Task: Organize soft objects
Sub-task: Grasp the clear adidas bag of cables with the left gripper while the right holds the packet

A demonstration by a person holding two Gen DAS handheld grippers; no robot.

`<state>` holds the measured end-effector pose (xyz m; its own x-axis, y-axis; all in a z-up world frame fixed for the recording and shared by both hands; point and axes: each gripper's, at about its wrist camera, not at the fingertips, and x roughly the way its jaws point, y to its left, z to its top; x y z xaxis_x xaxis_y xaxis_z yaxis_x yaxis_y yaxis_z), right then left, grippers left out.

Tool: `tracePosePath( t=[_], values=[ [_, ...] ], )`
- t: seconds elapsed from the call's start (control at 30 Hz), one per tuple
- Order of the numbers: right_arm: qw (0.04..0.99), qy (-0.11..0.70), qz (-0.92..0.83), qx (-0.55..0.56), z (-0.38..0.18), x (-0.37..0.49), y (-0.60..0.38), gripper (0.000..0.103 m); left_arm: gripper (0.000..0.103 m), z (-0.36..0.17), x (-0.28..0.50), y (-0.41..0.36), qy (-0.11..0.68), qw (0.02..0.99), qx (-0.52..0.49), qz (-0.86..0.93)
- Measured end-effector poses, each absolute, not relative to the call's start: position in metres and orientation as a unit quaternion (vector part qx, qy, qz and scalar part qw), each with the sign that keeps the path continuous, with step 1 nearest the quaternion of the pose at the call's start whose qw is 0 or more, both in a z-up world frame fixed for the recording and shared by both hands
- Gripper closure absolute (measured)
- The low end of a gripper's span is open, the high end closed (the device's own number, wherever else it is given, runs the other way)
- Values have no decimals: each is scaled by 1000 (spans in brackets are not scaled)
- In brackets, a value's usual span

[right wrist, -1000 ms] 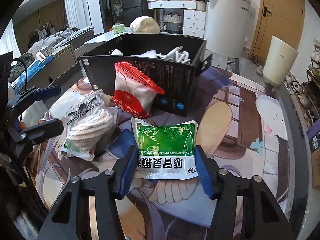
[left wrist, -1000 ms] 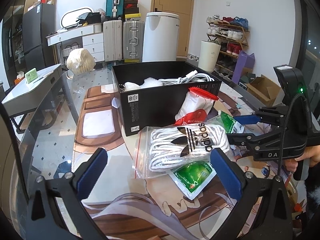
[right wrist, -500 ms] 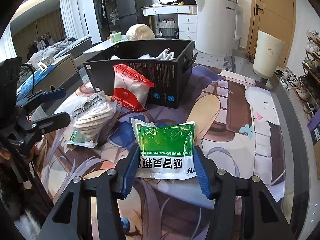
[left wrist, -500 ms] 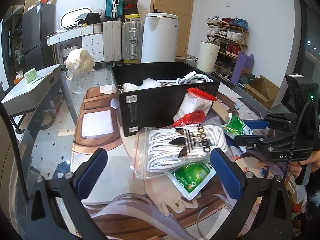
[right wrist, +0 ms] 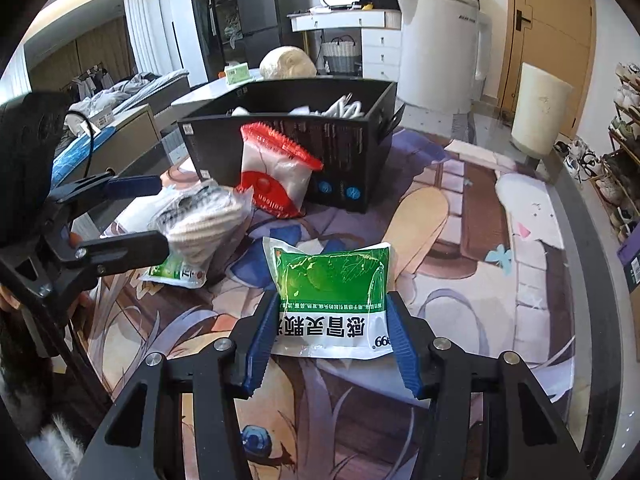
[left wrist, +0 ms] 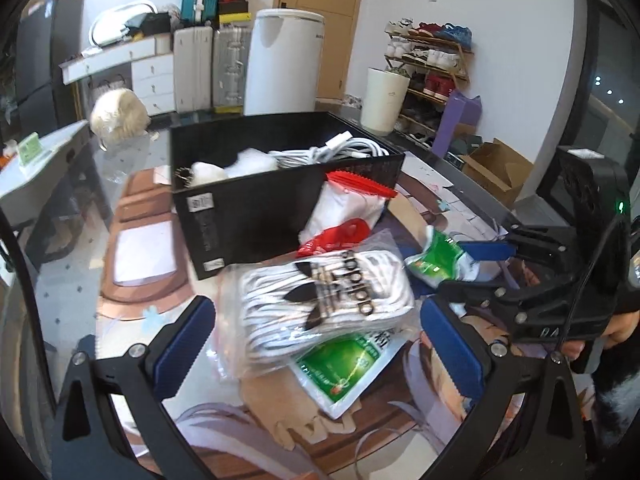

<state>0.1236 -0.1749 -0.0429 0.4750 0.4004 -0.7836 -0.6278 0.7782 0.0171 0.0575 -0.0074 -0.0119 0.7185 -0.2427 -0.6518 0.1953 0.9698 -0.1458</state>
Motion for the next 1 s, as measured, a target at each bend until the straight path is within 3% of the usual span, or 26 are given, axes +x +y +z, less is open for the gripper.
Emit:
tracePosePath(
  t=[0.7,1.0],
  values=[
    [845,413,307,-147,-44,120,-170,49,1,-29,92,-8,436,889,-83,-112],
    [844,413,307,-148,-44,119,-170,49,14,-27,89,-11,427,894,-72,-113]
  ],
)
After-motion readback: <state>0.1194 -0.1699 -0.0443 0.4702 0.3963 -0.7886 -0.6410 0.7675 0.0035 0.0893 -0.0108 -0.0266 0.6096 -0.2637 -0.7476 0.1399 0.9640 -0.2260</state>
